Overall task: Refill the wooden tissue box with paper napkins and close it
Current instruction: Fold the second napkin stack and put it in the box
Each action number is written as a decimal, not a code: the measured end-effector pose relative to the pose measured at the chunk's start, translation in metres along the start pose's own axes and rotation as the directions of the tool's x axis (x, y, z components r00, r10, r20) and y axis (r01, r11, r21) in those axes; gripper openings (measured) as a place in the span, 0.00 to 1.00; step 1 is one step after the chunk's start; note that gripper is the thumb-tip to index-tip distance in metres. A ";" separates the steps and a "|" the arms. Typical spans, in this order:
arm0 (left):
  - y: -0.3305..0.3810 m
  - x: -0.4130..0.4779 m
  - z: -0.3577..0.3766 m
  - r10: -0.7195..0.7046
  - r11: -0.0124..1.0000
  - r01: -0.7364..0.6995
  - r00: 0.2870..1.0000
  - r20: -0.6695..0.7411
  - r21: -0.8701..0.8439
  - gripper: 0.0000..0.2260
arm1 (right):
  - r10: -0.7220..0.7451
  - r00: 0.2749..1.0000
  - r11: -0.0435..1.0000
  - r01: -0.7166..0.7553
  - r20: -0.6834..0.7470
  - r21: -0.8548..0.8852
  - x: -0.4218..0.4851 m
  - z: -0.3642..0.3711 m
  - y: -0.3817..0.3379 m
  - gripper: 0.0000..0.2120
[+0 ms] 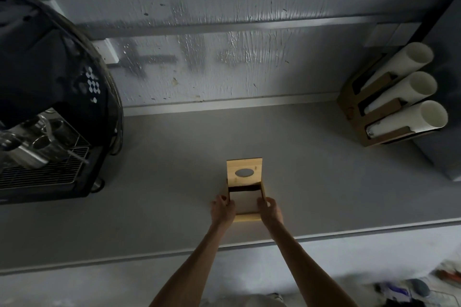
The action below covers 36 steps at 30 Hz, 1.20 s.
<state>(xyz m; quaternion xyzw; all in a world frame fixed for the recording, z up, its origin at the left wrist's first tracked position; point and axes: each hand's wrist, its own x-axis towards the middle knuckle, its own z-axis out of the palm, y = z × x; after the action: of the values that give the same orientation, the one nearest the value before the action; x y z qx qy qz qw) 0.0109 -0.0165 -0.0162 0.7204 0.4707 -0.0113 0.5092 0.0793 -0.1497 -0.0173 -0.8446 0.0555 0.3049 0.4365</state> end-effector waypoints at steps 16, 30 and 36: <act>-0.005 -0.024 0.006 0.467 0.811 -0.398 0.882 -0.065 0.428 0.23 | -0.452 0.891 0.843 0.416 -0.031 -0.342 -0.012 -0.011 -0.003 0.28; 0.004 -0.010 0.014 0.573 0.657 -0.421 0.818 -0.053 0.625 0.06 | -0.450 0.891 0.764 0.347 -0.063 -0.544 -0.022 -0.018 -0.019 0.15; 0.006 -0.015 0.014 0.501 0.696 -0.351 0.862 -0.074 0.627 0.18 | -0.441 0.895 0.692 0.389 0.069 -0.608 -0.020 -0.014 -0.018 0.16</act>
<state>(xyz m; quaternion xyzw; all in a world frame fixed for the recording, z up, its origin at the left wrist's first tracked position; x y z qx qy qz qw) 0.0132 -0.0373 -0.0110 0.9280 0.3194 0.0478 0.1856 0.0760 -0.1531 0.0127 -0.9412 -0.2195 0.1648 0.1969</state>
